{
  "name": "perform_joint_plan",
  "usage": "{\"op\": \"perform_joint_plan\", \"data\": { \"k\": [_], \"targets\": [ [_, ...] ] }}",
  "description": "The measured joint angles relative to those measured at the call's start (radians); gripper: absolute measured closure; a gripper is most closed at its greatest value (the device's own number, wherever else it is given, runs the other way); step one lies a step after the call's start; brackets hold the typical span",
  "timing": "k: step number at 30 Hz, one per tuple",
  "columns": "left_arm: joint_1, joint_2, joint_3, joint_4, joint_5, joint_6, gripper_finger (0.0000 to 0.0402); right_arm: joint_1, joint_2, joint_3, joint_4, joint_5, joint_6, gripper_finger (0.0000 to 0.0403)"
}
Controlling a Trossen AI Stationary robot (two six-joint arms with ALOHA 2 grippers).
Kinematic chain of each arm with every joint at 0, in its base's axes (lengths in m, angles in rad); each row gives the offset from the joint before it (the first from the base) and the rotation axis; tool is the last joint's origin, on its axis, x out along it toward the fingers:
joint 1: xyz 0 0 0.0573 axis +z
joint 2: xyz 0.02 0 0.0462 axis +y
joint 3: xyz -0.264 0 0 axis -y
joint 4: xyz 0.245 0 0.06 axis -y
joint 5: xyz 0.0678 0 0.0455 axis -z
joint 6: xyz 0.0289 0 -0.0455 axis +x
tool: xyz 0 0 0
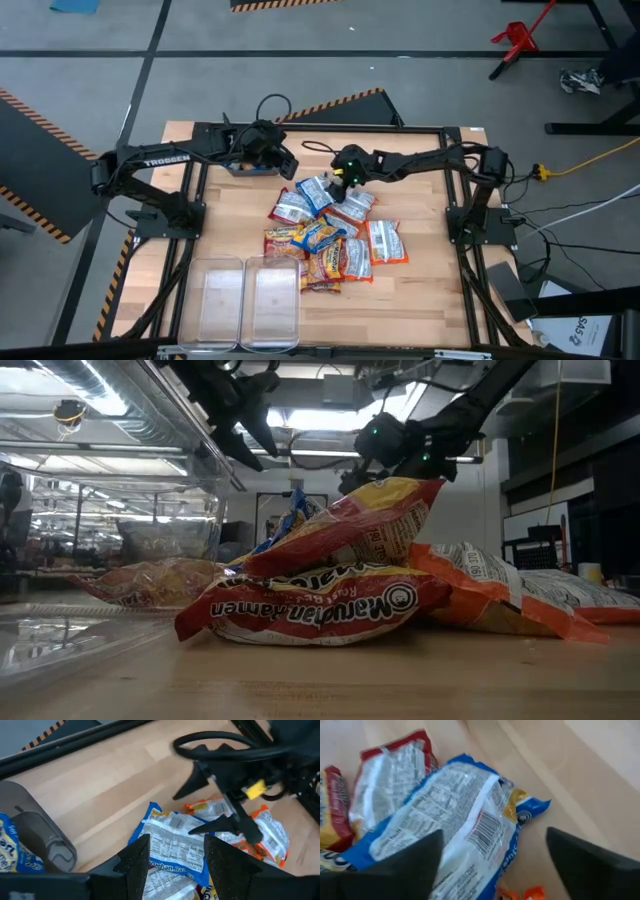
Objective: Sort Maruchan noodles
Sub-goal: Put the blue noodle pack into the black bin
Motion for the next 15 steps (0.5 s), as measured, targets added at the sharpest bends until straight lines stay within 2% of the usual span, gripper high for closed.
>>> {"op": "perform_joint_plan", "data": {
  "k": [2, 5, 11, 15],
  "targets": [
    [-0.006, 0.007, 0.0, 0.0, 0.0, 0.0, 0.0221, 0.0, 0.031, 0.0, 0.02, 0.0, 0.02, 0.0017],
    [-0.006, 0.016, 0.0, 0.0, 0.0, 0.0, 0.0221, 0.0, 0.077, 0.0, 0.038, -0.003, 0.032, 0.0016],
    [-0.006, 0.018, 0.0, 0.019, -0.001, 0.001, 0.0221, 0.0, 0.109, 0.005, 0.072, -0.08, 0.03, 0.0074],
    [-0.006, 0.018, 0.0, 0.024, -0.001, 0.016, 0.0221, 0.002, 0.11, 0.01, 0.057, -0.088, 0.029, 0.0153]
  ]
}}
